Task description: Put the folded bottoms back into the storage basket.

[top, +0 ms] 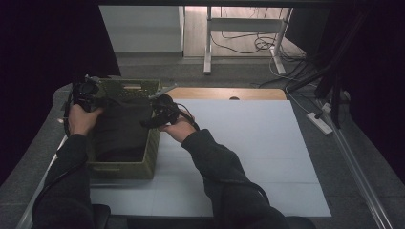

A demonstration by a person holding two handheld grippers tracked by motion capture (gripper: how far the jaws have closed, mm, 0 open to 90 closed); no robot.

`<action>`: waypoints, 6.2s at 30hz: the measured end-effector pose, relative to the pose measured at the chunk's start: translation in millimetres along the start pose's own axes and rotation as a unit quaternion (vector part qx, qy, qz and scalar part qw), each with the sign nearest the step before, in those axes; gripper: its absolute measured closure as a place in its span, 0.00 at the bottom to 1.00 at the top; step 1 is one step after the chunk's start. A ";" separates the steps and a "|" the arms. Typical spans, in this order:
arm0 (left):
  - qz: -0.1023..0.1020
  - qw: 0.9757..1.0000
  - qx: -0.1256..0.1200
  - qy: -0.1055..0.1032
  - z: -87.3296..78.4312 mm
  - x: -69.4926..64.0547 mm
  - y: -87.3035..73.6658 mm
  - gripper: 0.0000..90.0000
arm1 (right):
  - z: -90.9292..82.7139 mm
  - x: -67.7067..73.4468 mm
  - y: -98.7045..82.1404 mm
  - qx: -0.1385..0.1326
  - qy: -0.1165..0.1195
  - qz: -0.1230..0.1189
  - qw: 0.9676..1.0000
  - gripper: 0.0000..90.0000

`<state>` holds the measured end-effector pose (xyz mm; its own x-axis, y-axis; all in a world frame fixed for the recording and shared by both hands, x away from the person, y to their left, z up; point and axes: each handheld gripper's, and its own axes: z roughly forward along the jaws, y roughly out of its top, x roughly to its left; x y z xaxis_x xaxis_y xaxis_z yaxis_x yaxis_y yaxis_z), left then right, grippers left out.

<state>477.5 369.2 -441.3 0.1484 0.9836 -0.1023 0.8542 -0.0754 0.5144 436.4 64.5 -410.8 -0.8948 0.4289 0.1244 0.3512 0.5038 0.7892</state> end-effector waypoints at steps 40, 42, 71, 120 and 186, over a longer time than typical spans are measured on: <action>-0.006 0.998 -0.031 -0.045 20.7 -4.3 -8.9 0.40 | -32.8 -18.4 -34.1 -0.017 0.028 -0.004 0.999 0.21; 0.001 0.998 -0.037 -0.049 17.7 -6.2 -10.6 0.35 | -34.0 -18.2 -35.1 -0.021 0.031 -0.005 0.999 0.20; 0.045 0.984 -0.072 -0.155 -8.8 -39.4 -37.6 0.07 | -39.0 -12.0 -50.6 -0.021 0.039 -0.012 0.999 0.08; 0.146 0.954 -0.139 -0.222 -63.7 -99.3 -116.6 0.00 | -81.7 -12.1 -100.9 -0.021 0.009 -0.058 0.998 0.00; 0.138 0.968 -0.120 -0.174 -71.5 -98.4 -255.1 0.00 | -144.5 -31.2 -194.7 0.018 -0.050 -0.008 0.999 0.00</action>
<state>209.3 303.4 -501.6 0.5492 0.8134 -0.1916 0.6242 -0.2468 0.7413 356.1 -155.4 -481.4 -0.8691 0.4922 0.0491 0.3475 0.5368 0.7688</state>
